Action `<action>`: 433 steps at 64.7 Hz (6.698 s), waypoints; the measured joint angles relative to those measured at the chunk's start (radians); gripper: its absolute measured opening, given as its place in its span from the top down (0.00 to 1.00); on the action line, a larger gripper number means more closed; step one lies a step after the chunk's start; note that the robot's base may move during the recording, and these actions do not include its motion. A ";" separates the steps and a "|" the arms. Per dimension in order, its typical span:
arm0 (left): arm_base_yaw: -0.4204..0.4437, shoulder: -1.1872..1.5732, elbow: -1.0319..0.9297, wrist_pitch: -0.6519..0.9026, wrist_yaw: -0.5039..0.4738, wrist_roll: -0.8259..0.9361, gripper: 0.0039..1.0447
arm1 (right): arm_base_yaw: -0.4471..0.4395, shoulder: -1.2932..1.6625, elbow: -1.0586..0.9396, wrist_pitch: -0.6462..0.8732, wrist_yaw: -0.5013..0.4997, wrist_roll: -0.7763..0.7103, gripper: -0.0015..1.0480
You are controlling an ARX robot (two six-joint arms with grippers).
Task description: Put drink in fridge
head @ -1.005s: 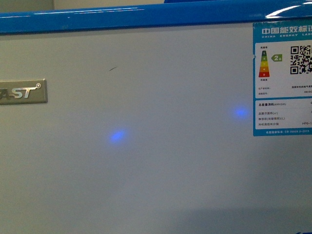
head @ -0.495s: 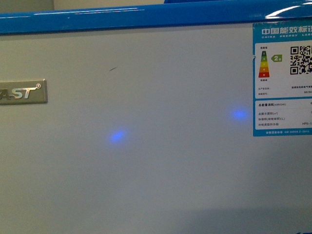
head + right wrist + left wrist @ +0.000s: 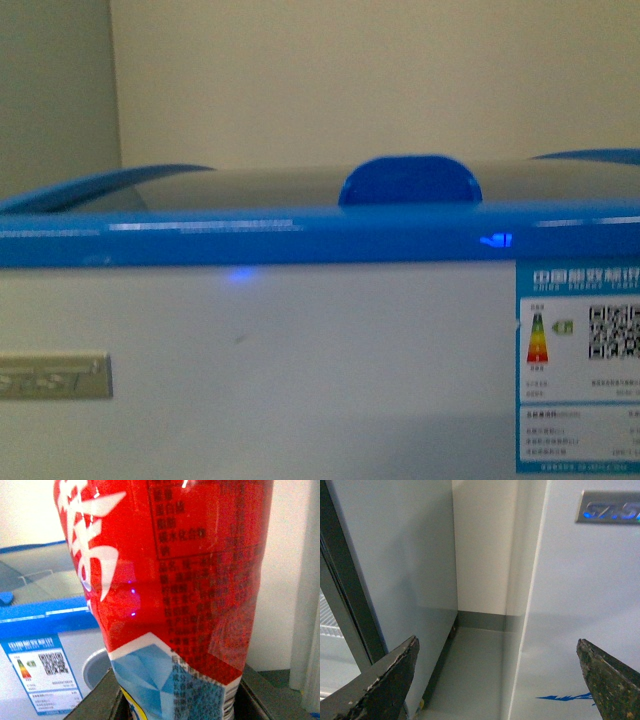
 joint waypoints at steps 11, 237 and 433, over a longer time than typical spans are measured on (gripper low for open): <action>0.000 0.000 0.000 0.000 0.001 0.000 0.08 | 0.000 0.000 0.000 0.000 0.000 0.000 0.62; -0.372 2.064 1.458 0.639 0.129 0.929 0.08 | -0.002 0.000 0.002 0.001 0.000 0.000 0.62; 0.001 0.002 0.001 -0.002 0.000 0.003 0.98 | 0.388 1.639 0.999 -0.209 0.031 -1.418 0.62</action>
